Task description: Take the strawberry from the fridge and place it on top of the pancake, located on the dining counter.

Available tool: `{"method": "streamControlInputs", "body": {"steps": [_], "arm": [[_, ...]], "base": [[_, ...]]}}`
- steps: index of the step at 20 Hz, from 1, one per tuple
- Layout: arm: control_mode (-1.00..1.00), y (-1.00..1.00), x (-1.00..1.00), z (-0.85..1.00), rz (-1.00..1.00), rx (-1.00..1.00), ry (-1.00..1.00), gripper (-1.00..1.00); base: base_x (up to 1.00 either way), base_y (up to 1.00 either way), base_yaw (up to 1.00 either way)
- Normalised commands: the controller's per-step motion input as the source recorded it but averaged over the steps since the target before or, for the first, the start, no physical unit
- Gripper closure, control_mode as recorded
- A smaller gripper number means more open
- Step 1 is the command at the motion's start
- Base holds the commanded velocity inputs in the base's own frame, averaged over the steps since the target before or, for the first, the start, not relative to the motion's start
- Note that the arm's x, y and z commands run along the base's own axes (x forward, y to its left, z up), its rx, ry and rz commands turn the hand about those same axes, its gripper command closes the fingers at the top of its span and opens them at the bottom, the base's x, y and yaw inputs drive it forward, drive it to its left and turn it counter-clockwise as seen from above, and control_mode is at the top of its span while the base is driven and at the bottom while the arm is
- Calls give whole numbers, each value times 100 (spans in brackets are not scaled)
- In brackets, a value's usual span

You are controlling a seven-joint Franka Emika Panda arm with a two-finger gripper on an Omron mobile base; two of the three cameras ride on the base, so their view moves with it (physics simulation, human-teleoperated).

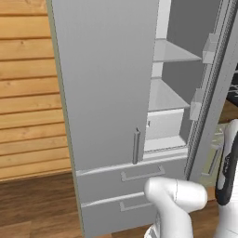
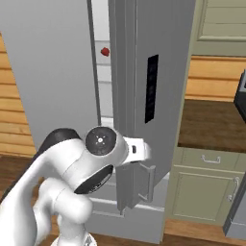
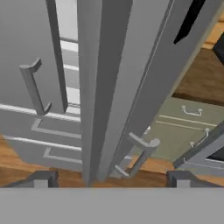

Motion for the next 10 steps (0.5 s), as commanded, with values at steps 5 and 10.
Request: {"method": "streamControlInputs", "body": {"steps": [5, 10], "arm": [[-100, 99, -7, 50, -27, -37, 23, -100], [-100, 88, 21, 44, -20, -53, 42, -100]], "base": [[0, 0, 0], [0, 0, 0]]}}
